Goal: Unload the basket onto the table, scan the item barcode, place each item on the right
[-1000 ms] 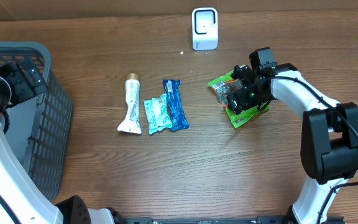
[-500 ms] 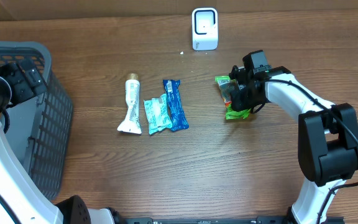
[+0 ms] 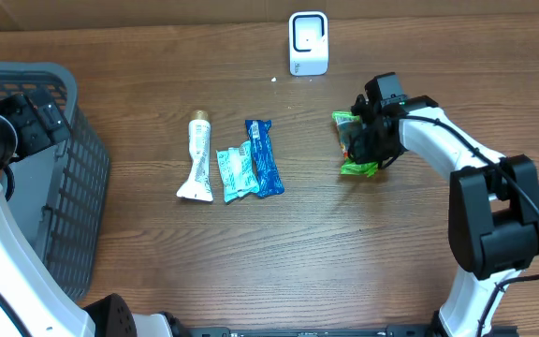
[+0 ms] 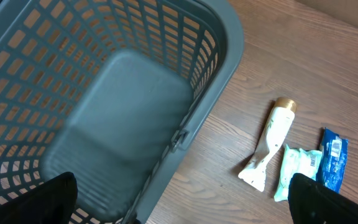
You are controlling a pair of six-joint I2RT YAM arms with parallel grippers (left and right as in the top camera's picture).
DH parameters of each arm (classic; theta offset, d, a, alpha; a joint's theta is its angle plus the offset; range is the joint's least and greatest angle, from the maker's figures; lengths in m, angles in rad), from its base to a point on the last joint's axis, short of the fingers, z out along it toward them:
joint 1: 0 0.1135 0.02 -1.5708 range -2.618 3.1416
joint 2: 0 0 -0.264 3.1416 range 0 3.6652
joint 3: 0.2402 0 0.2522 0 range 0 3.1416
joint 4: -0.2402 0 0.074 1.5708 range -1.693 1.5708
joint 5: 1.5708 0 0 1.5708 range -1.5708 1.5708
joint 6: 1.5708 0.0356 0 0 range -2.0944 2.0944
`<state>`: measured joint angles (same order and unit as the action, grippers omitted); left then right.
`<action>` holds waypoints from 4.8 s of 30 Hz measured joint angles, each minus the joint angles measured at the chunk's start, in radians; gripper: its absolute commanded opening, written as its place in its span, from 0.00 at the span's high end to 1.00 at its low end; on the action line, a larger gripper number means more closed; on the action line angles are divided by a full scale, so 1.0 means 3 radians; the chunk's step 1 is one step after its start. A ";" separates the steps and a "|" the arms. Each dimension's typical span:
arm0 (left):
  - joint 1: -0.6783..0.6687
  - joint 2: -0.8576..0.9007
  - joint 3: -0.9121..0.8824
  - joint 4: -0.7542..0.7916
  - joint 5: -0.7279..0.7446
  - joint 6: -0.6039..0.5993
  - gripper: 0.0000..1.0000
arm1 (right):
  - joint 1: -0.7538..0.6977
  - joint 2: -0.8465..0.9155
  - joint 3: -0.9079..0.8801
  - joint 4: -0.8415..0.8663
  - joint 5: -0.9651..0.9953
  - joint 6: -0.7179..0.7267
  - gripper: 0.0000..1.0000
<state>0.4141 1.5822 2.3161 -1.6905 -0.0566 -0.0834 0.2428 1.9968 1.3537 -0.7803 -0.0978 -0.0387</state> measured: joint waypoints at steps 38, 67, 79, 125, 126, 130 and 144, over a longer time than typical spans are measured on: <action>0.0000 0.0000 0.0000 0.0000 0.0000 0.0000 0.00 | 0.1205 -0.1832 0.0003 0.0359 0.1039 -0.0498 0.96; 0.0000 0.0000 0.0000 0.0000 0.0000 0.0000 0.00 | 0.1124 -0.1197 0.0017 0.0498 0.1115 -0.0534 0.96; 0.0000 0.0000 0.0000 -0.0001 0.0001 -0.0001 0.00 | 0.1047 -0.0323 0.0017 0.0731 0.1817 -0.0402 0.96; 0.0000 0.0000 0.0000 0.0000 0.0000 0.0000 0.01 | -0.0983 0.0842 0.1176 0.0106 -0.1859 -0.0310 0.09; 0.0000 0.0000 0.0000 -0.0001 0.0001 -0.0001 0.00 | -0.0971 0.0868 0.1176 0.0137 -0.1916 -0.0314 0.10; 0.0000 0.0000 0.0000 0.0000 0.0000 0.0000 0.00 | -0.0921 0.0998 0.1176 0.0220 -0.2108 -0.0320 0.11; 0.0000 0.0000 0.0000 -0.0001 0.0000 0.0000 0.00 | -0.0542 0.1200 0.1207 0.0225 -0.2289 -0.0318 0.66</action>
<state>0.4141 1.5822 2.3161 -1.6909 -0.0566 -0.0834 0.0803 2.3569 1.7157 -0.7128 -0.7845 -0.1341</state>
